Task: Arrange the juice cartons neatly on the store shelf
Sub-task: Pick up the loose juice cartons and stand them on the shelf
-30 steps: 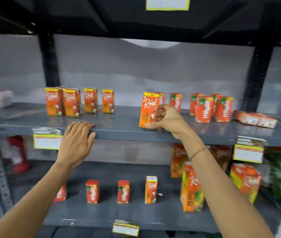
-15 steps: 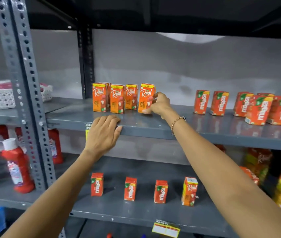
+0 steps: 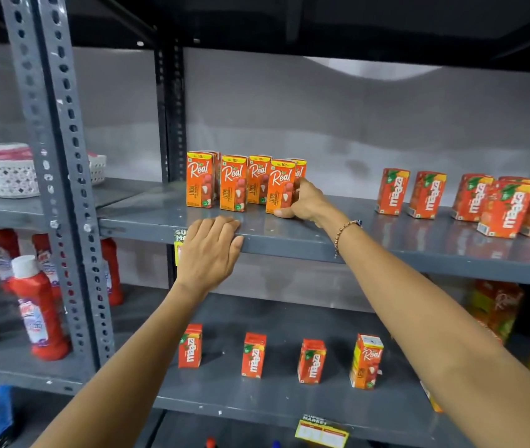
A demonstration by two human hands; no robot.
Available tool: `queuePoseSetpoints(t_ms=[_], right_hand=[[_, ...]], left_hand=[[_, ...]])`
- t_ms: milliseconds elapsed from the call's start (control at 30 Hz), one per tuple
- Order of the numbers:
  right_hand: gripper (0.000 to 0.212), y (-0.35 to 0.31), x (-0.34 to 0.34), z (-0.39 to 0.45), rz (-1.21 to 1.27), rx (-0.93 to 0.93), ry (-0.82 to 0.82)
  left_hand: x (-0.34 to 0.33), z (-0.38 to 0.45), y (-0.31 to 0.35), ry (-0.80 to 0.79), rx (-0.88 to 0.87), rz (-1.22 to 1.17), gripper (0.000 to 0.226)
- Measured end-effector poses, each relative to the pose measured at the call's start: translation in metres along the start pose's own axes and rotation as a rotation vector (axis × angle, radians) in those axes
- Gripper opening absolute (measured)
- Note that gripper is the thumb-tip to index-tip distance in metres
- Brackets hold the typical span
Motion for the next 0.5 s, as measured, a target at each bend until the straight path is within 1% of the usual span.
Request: queuePoseSetpoints(t_ms=[100,200,267,333,400,500], right_hand=[[0.058,0.004,0.014,-0.015,0.048,0.022,0.087],[0.031,0.015,0.040,-0.045,0.055,0.117,0.238],[0.019,0.029,0.062,-0.070,0.087,0.182,0.338],[0.012,0.047,0.087,-0.093,0.113,0.214,0.428],[0.010,0.068,0.115,-0.112,0.106,0.218,0.495],[0.011,0.102,0.166,-0.131,0.116,0.164,0.574]], left_hand=[[0.003,0.000,0.002,0.007,0.033,-0.030,0.039],[0.010,0.002,0.006,0.031,0.161,-0.099,0.037],[0.013,0.003,0.018,0.063,0.186,-0.111,0.037],[0.012,0.005,0.041,0.079,0.155,-0.133,0.036],[0.009,0.012,0.072,0.065,0.132,-0.179,0.036],[0.005,0.030,0.132,0.017,0.071,-0.237,0.036]])
Point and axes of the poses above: each hand's wrist, its own z-axis towards the middle knuckle, its own x-axis out of the back of the hand, y = z × x, the point moved 4 cm from there along z, towards the middle knuckle, and after that the axes turned 2 degrees about -z, right-handed, at the moved point
